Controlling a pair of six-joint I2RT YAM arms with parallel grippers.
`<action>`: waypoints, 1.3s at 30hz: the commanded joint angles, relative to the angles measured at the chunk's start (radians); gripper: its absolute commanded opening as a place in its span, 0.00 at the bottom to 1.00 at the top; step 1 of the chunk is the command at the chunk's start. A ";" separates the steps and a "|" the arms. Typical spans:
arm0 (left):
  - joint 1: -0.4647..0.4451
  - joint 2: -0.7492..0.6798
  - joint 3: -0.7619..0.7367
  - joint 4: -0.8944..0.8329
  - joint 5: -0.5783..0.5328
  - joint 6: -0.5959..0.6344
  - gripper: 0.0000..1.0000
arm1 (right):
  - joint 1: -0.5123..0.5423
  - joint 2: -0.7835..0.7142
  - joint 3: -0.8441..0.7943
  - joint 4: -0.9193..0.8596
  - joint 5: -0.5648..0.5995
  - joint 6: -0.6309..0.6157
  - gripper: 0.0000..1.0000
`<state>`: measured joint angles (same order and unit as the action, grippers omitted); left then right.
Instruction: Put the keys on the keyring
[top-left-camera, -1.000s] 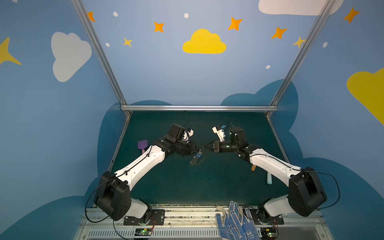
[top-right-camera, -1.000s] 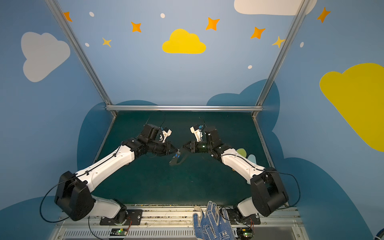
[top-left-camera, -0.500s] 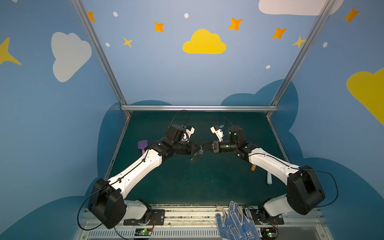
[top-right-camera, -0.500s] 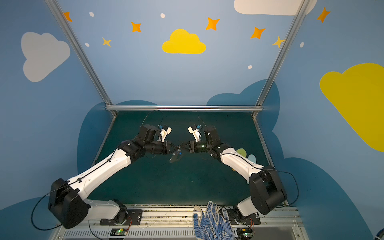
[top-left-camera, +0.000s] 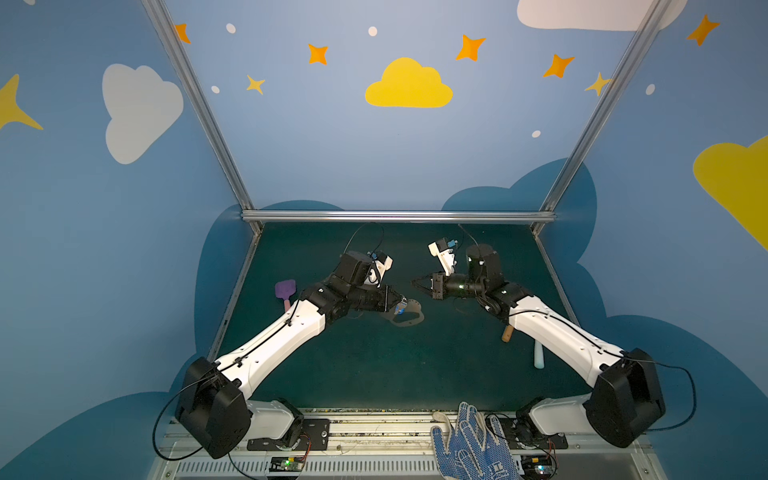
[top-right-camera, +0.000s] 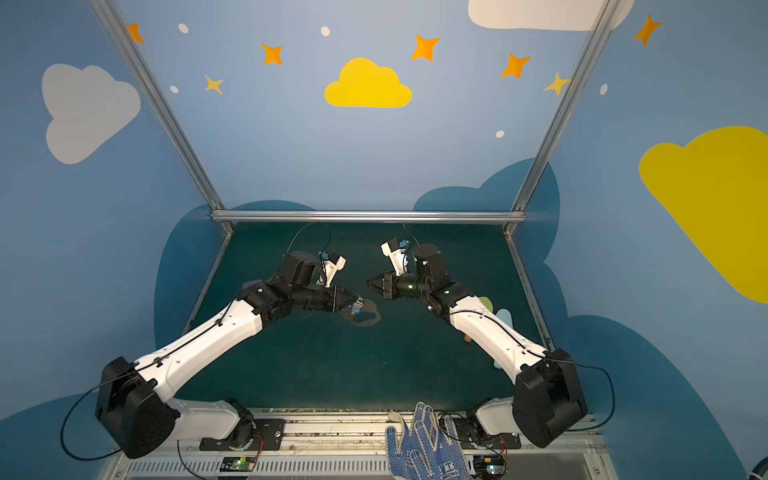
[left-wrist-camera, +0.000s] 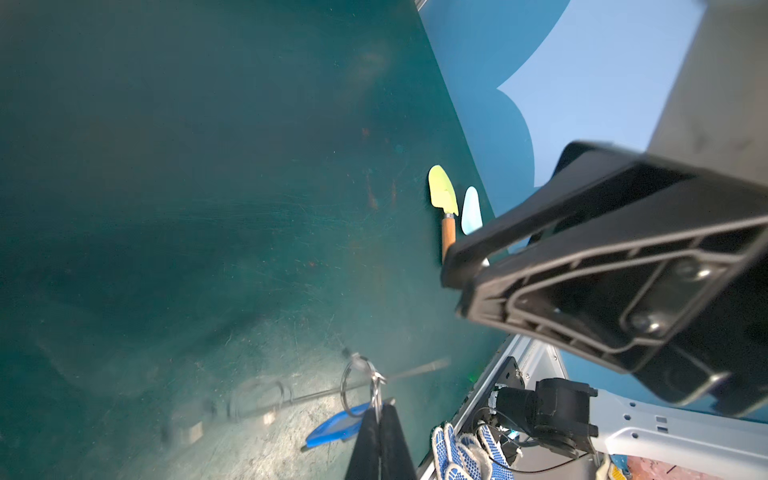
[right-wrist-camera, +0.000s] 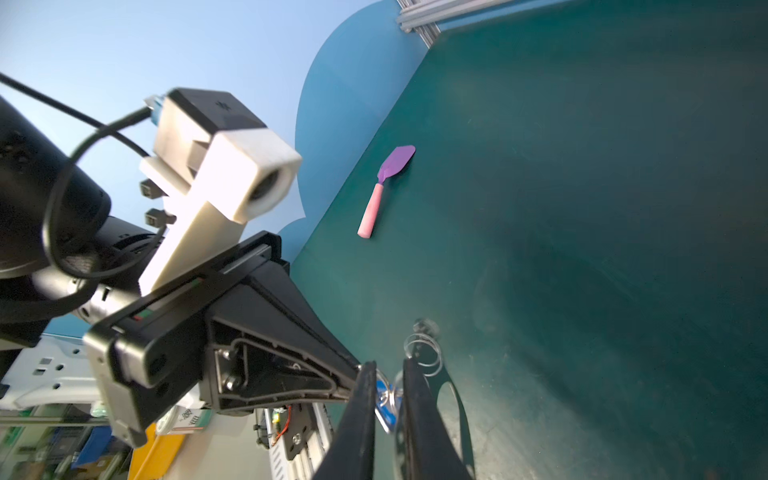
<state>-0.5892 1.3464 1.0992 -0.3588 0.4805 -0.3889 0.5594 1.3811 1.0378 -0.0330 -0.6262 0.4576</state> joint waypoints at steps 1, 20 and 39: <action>-0.010 -0.028 0.014 0.000 -0.016 0.033 0.04 | -0.003 0.012 0.038 -0.055 0.009 -0.030 0.15; -0.020 -0.099 -0.064 0.155 -0.052 -0.018 0.04 | 0.101 0.043 -0.022 -0.034 -0.032 -0.006 0.10; -0.020 -0.170 -0.169 0.322 -0.042 -0.081 0.04 | 0.011 -0.062 -0.101 0.097 -0.076 0.068 0.21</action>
<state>-0.6090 1.1965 0.9344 -0.1036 0.4324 -0.4541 0.5766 1.3392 0.9600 -0.0151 -0.6525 0.4950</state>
